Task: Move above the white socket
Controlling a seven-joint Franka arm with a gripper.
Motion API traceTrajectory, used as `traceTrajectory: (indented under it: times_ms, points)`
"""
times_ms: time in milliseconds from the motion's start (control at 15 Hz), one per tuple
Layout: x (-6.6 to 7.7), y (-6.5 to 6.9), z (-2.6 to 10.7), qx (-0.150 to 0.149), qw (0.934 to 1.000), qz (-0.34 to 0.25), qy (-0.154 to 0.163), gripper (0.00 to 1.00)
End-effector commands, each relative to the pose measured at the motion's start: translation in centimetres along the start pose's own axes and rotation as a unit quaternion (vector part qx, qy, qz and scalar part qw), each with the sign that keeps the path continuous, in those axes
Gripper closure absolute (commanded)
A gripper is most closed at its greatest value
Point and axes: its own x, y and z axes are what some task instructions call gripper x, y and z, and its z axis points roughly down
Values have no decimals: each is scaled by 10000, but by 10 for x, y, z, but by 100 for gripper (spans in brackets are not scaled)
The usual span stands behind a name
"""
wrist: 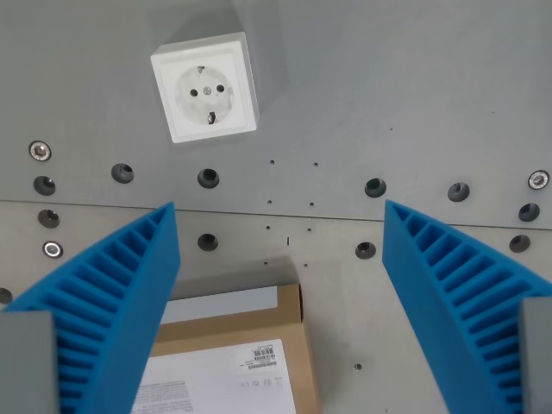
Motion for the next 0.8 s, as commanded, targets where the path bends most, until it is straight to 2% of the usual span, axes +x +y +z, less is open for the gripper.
traceTrajectory:
  times_ms: [67, 800]
  points:
    - [0, 0, -3, -3, 10000, 1, 34, 0]
    - [1, -2, 4, -17, 9999, -97, 68, 0]
